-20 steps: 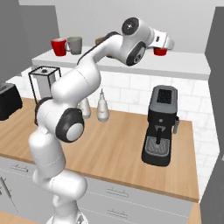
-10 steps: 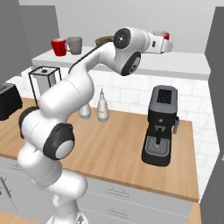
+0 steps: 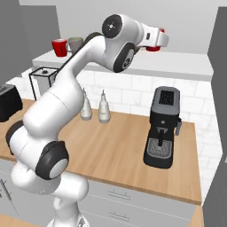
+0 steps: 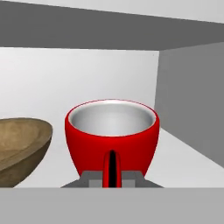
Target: Gather all objects into one cabinet and sort the glasses and bowls to opposite sides.
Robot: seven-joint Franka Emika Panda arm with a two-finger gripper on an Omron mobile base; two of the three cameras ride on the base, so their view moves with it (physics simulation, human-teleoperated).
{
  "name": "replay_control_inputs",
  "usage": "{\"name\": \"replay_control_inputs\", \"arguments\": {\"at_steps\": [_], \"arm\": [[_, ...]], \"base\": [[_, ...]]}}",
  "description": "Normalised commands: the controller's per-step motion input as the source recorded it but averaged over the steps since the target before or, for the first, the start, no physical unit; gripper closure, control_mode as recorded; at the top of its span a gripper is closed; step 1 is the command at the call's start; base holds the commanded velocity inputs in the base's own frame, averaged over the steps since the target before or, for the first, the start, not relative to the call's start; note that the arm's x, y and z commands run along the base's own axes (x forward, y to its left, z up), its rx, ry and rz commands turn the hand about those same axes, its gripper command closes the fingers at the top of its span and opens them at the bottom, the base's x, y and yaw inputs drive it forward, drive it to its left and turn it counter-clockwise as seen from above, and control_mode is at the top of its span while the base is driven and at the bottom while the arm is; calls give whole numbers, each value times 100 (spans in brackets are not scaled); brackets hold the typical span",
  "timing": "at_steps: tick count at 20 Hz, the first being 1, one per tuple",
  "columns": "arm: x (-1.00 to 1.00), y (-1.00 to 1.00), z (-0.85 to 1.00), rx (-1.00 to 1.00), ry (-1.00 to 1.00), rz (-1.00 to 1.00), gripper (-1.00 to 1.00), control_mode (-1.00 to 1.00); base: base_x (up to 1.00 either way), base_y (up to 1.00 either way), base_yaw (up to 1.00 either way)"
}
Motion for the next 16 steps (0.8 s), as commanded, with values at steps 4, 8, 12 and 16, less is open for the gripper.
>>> {"name": "replay_control_inputs", "arguments": {"at_steps": [4,8,12,16], "arm": [[-71,44,0,1,5,10,100,-100],[-64,44,0,0,8,8,100,-100],[-58,57,-1,0,1,6,100,-100],[-51,69,0,2,0,4,100,-100]], "base": [[0,0,0],[0,0,0],[0,0,0],[0,0,0]]}}
